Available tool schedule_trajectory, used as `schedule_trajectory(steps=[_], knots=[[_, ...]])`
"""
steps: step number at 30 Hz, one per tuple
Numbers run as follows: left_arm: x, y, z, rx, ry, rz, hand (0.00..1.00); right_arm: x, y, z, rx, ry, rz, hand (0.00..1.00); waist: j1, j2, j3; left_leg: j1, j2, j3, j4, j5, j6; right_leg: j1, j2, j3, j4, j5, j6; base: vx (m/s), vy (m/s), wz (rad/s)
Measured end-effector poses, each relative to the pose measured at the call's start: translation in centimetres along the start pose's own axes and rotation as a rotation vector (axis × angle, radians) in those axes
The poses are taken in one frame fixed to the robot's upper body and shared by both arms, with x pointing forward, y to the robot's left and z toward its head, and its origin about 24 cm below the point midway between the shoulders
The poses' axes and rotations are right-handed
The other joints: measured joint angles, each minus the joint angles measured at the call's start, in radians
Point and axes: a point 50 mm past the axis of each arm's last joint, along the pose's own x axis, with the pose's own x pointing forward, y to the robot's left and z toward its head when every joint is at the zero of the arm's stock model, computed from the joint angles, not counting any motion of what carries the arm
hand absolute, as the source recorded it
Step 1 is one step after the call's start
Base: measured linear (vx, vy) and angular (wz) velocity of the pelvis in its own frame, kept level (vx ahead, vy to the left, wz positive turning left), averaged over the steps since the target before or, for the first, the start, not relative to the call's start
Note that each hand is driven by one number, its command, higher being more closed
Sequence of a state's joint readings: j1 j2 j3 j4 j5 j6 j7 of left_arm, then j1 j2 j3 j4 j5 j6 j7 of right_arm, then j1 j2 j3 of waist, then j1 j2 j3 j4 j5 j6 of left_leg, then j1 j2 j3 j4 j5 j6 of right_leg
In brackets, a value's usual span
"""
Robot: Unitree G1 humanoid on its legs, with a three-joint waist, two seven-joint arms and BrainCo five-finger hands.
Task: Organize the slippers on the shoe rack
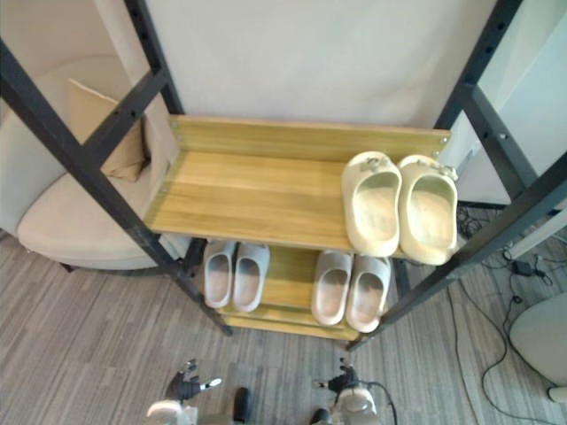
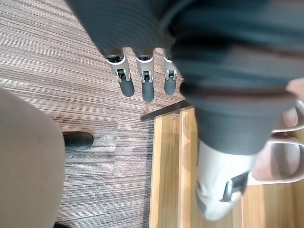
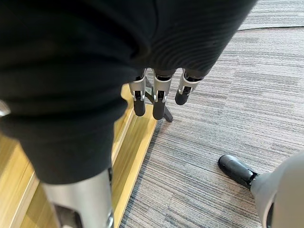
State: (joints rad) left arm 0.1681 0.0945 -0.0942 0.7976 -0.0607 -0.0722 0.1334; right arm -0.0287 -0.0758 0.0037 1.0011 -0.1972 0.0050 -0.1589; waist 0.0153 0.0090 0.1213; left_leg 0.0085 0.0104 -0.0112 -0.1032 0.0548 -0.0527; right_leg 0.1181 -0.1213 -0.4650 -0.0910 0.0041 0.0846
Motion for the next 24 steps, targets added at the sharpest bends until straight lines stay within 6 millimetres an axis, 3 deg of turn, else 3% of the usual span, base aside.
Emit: schedule_trajectory(steps=[9,13,17,18,19,20,21,22,23,24], knots=[[0.2,0.4,-0.3,-0.031,0.024,0.041,0.00,0.3,-0.1,1.2,-0.002,-0.029,-0.005,0.00,0.017,0.002,0.002,-0.006,-0.005,-0.004,0.001,-0.001,0.000,-0.005,-0.002,-0.006,0.002,-0.001,0.002,0.04,-0.002,0.00],[0.4,-0.1,0.4,-0.073,0.009,0.045,0.00,0.5,-0.8,1.9,-0.006,-0.047,-0.032,0.00,0.026,0.026,0.024,-0.053,-0.023,-0.088,0.001,0.032,0.003,-0.006,-0.005,-0.094,0.002,-0.002,0.002,-0.05,0.004,0.62],[0.6,-0.6,0.9,-0.120,-0.003,0.049,0.00,0.9,-1.3,3.5,-0.002,-0.083,-0.048,0.00,0.059,0.055,0.065,-0.101,-0.030,-0.134,0.001,0.051,-0.004,-0.024,-0.012,-0.183,0.037,-0.017,0.001,-0.08,0.021,0.59],[0.5,-0.6,0.8,-0.124,0.001,0.050,0.00,1.0,-1.4,3.9,0.000,-0.093,-0.050,0.00,0.057,0.060,0.065,-0.111,-0.026,-0.112,0.002,0.034,0.010,-0.026,-0.016,-0.196,0.059,-0.027,0.004,-0.10,0.068,0.75],[0.5,-0.7,0.9,-0.125,-0.005,0.049,0.00,1.0,-1.6,4.0,0.012,-0.096,-0.058,0.00,0.047,0.064,0.063,-0.128,-0.017,-0.046,0.021,-0.019,0.053,-0.031,-0.034,-0.230,0.094,-0.047,-0.001,-0.04,0.079,0.91],[0.6,-0.6,1.2,-0.123,-0.018,0.050,0.00,1.0,-1.6,3.9,0.026,-0.091,-0.063,0.00,0.036,0.028,0.059,-0.130,-0.028,0.035,0.026,-0.079,0.075,-0.040,-0.072,-0.252,0.087,-0.050,-0.015,-0.01,0.104,0.89],[0.7,-0.4,1.5,-0.124,-0.028,0.055,0.00,1.0,-1.6,3.8,0.028,-0.089,-0.063,0.00,0.043,0.016,0.063,-0.142,-0.025,0.098,0.061,-0.084,0.090,-0.043,-0.088,-0.263,0.091,-0.048,-0.008,0.07,0.102,0.45],[0.7,-0.3,1.6,-0.119,-0.031,0.058,0.00,1.0,-1.9,3.9,0.025,-0.092,-0.072,0.00,0.051,0.027,0.060,-0.161,-0.001,0.192,0.160,-0.057,0.105,-0.051,-0.107,-0.276,0.134,-0.061,0.004,0.16,0.082,0.54],[0.6,-0.8,1.4,-0.122,-0.023,0.046,0.00,1.2,-3.0,4.3,0.014,-0.106,-0.103,0.00,0.027,0.052,0.059,-0.161,0.005,0.273,0.212,-0.026,0.083,-0.061,-0.135,-0.277,0.240,-0.115,0.016,0.17,0.118,0.64],[0.6,-0.9,1.5,-0.118,-0.031,0.039,0.00,1.2,-3.2,4.0,0.022,-0.096,-0.111,0.00,0.020,0.051,0.061,-0.145,0.003,0.277,0.200,-0.026,0.082,-0.072,-0.148,-0.264,0.276,-0.134,0.016,0.11,0.118,0.73]])
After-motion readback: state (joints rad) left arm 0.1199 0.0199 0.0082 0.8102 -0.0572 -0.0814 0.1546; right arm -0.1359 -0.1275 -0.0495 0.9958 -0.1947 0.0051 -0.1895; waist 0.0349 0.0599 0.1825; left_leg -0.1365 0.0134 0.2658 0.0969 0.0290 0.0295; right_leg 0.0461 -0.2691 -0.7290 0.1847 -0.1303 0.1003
